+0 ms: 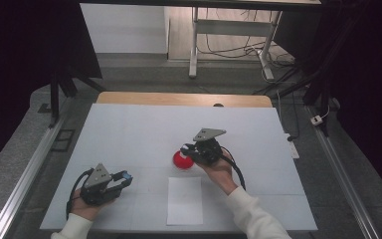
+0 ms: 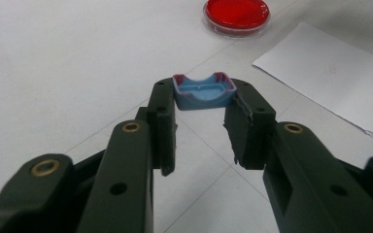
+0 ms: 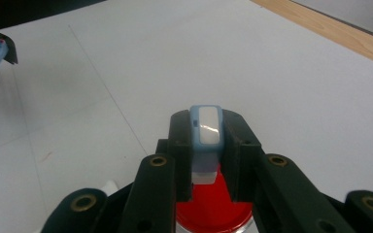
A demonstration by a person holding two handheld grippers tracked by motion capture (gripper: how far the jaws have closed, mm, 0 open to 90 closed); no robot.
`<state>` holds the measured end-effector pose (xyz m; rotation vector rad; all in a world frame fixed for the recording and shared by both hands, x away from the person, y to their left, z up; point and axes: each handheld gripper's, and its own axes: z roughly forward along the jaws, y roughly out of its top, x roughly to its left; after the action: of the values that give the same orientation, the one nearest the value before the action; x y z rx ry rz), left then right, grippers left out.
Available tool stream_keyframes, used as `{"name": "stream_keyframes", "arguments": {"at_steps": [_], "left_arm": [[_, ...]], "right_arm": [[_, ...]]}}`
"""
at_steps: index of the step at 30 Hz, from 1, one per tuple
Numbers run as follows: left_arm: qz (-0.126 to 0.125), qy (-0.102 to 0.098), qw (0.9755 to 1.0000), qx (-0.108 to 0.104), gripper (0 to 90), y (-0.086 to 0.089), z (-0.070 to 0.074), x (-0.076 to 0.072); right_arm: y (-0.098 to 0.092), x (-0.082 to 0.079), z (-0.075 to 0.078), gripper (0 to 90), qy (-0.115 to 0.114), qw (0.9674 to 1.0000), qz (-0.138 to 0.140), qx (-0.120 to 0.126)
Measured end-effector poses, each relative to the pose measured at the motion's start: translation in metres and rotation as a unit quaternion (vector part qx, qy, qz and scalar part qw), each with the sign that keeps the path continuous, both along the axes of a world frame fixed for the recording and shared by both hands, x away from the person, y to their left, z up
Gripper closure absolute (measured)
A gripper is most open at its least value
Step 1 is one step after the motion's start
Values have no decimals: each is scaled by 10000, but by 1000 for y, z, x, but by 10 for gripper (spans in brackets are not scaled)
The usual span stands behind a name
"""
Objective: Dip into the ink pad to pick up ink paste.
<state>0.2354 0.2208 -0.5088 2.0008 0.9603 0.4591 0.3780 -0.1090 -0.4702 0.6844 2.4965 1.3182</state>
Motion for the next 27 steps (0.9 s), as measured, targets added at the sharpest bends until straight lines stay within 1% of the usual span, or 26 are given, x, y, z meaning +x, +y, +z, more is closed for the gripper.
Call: {"name": "stream_keyframes", "arguments": {"at_steps": [1,4,7,14,21,27], "left_arm": [[1,-1,10000,1,652,0,0,0],[1,-10,10000,-1,652,0,0,0],[4,-6,10000,2,652,0,0,0],[11,-4,10000,-2,652,0,0,0],[-2,-5,10000,8,652,0,0,0],[-2,-2,10000,2,652,0,0,0]], "right_arm": [[-1,-1,1,755,-7,10000,-5,-39],[-2,-2,1,755,-28,10000,15,17],[-5,-4,2,755,-47,10000,0,-3],[-10,-6,5,755,-37,10000,-13,91],[-16,-12,7,754,-45,9998,1,174],[-18,-15,8,754,-48,9999,23,152]]}}
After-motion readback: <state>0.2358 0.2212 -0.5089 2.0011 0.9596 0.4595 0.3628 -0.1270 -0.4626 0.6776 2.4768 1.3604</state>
